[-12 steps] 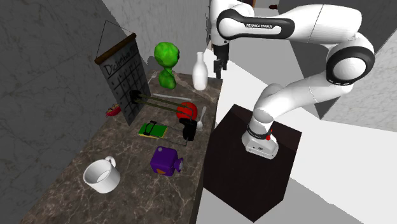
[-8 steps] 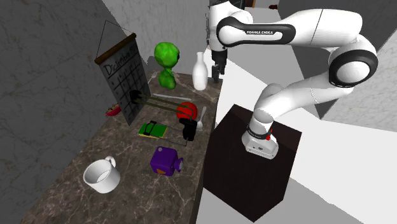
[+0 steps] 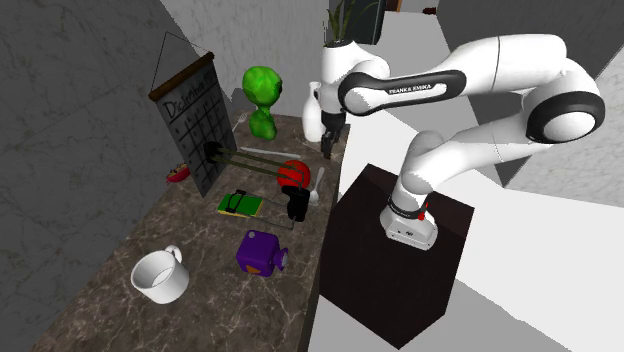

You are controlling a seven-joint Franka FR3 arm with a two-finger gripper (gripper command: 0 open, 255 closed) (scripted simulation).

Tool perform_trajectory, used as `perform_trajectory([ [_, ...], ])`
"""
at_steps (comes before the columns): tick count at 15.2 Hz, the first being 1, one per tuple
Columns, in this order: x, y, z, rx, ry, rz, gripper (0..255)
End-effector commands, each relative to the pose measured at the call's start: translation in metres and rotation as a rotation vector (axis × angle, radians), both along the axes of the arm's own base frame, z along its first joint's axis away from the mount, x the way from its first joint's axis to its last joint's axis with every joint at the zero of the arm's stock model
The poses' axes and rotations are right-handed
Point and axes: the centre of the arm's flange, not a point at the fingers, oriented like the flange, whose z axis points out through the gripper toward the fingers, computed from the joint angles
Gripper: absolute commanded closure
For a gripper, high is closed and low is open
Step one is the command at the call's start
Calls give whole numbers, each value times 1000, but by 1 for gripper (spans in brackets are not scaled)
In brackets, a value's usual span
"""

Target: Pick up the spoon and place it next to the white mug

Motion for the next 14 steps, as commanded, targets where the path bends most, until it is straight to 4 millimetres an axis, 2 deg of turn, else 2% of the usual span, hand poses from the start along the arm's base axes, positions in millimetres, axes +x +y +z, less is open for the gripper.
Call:
perform_trajectory([
  [1,-2,22,-18,3,-29,16,0],
  [11,-18,122,-99,14,-161,98,0],
  [14,-15,122,-115,14,-161,98,0],
])
